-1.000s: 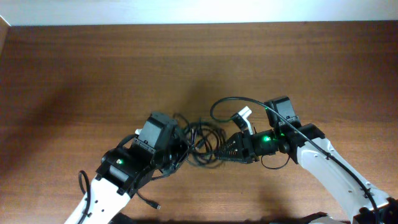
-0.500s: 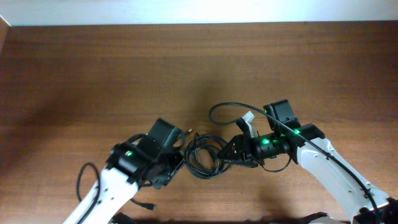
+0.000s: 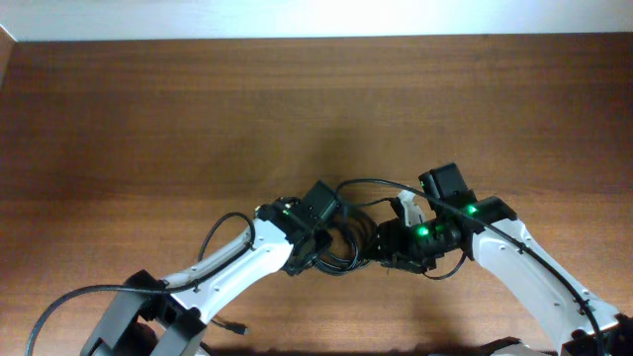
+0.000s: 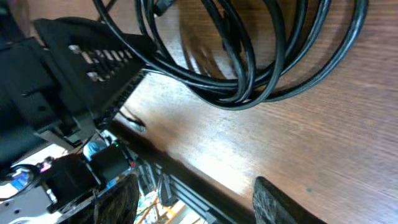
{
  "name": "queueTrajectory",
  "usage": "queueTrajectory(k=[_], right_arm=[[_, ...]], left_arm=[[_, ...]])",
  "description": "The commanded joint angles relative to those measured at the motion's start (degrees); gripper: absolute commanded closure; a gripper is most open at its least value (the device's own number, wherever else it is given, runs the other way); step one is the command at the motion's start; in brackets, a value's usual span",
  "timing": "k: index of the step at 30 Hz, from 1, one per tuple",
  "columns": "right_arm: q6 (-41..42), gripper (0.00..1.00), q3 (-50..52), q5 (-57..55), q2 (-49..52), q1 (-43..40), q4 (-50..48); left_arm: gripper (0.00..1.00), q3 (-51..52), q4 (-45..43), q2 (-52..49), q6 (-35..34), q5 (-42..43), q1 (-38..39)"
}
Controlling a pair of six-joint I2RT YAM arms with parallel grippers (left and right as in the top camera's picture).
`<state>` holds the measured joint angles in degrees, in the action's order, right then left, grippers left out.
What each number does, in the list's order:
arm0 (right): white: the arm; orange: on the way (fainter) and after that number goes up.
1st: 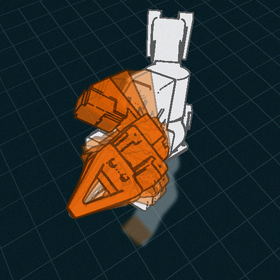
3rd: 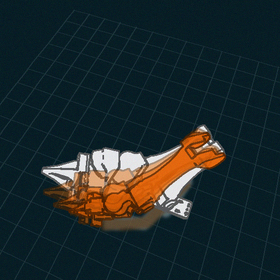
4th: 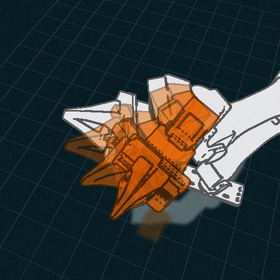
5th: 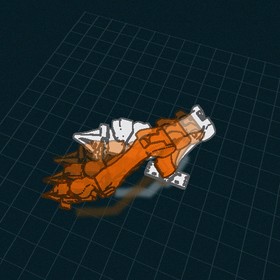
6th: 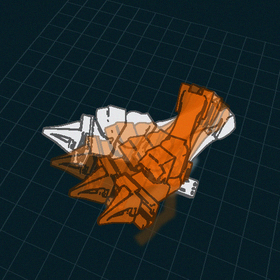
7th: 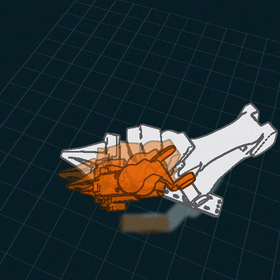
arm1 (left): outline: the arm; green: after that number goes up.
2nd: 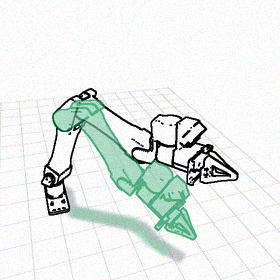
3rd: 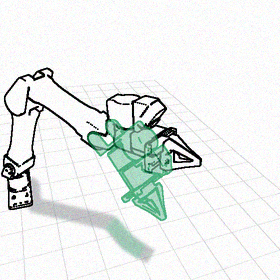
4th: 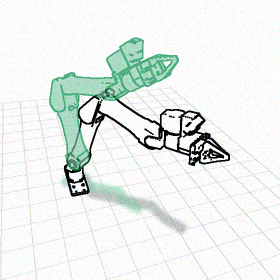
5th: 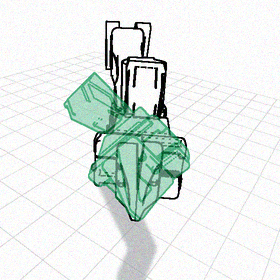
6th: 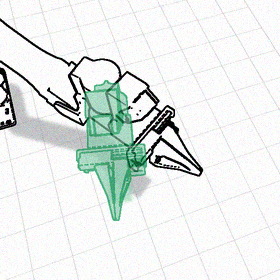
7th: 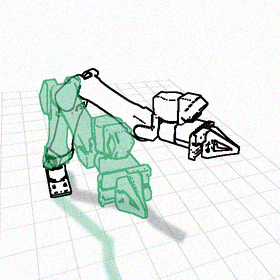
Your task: Untangle cables
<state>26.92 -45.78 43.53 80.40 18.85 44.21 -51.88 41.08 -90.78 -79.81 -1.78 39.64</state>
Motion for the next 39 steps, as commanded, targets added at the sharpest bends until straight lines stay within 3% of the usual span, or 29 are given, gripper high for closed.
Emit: queueTrajectory(k=[1,2,8,11,13,18,22,27,29,34,39], right_arm=[[-0.3,0.41,-0.2,-3.1,-0.7,0.3,0.0],[-0.3,0.41,-0.2,-3.1,-0.7,0.3,0.0],[-0.2,0.41,-0.3,1.4,-0.7,-5.5,0.0],[-0.3,0.37,-0.3,5.7,-0.7,-14.9,0.1],[-1.4,0.37,-0.3,5.8,-0.7,-19.3,1.7],[-13.3,0.37,-0.2,8.5,-0.7,-19.5,13.9],[-11.9,0.37,-0.2,19.0,-0.7,-14.9,13.1],[6.8,0.37,-0.2,18.8,-0.7,-9.2,-2.1],[21.0,0.37,-0.2,11.9,-0.7,-4.3,-9.8],[43.6,0.38,-0.2,-4.8,-0.1,4.5,-18.9],[53.0,0.75,-0.2,-9.7,2.7,7.7,-34.7]], left_arm=[[0.91,0.3,-0.1,-0.2,0.0,-2.8,0.1],[1.0,0.3,0.3,-0.2,0.6,-2.8,0.0],[1.0,0.2,4.9,5.2,4.8,-2.6,-1.6],[1.0,0.2,4.8,15.6,17.3,-2.1,-4.7],[1.0,0.2,4.9,20.8,21.4,-0.1,-6.2],[1.0,0.2,-0.9,33.9,20.8,5.9,-12.2],[1.0,0.2,-7.8,38.0,16.8,7.6,-12.9],[1.0,0.2,-13.0,38.1,15.1,8.5,-12.9],[1.0,0.2,-15.0,38.1,15.1,8.5,-12.9],[1.0,0.2,-15.6,38.1,15.1,9.3,-12.9],[1.0,0.2,-16.0,39.6,15.2,10.8,-13.0]])
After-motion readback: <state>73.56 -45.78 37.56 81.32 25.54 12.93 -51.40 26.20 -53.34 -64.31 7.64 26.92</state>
